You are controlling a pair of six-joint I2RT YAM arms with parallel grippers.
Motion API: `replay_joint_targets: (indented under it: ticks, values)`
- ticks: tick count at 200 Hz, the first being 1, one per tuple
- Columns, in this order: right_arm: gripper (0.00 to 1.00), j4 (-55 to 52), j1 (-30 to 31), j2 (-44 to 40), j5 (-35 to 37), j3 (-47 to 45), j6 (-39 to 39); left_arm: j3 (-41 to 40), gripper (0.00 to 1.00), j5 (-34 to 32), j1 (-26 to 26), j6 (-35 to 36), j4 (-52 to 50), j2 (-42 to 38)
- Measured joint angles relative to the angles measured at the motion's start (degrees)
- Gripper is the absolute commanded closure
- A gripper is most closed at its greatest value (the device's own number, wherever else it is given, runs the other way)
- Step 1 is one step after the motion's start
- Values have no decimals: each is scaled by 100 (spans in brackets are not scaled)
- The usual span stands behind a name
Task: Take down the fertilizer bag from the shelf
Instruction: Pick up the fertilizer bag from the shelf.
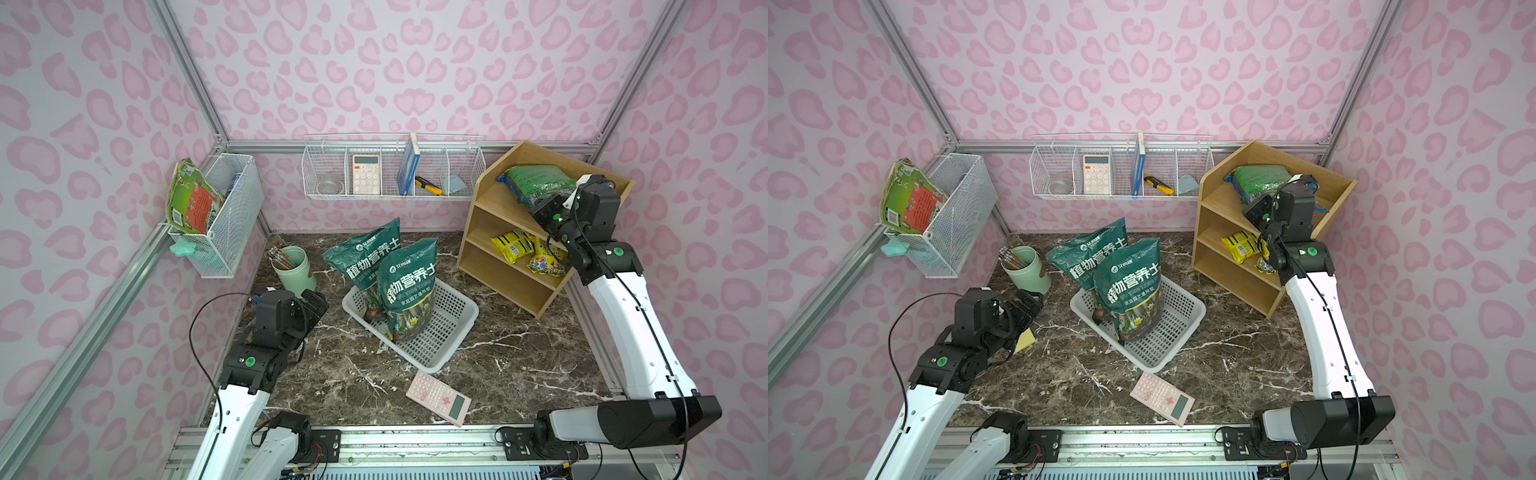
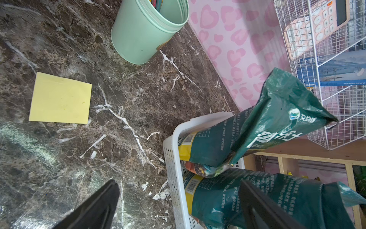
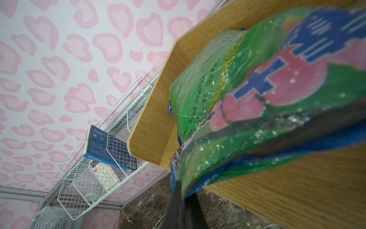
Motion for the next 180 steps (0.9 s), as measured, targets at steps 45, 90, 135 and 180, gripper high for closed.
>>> replay_joint_targets:
  ticks: [45,90,135,180]
  values:
    - [100,-411,33,-98,-4,282,-332,0,1,-2,0,0,0,2]
    - [100,-931,841,-313,516,1104,-1060,0,1,-2,0,0,0,-13]
    - [100,-1357,1943,-472,1202,1519,-1637,0,1,-7,0,0,0,-24]
    - [100,-1759,2459,-804,1552,1456,-1853,0,1,-2,0,-2,0,-22]
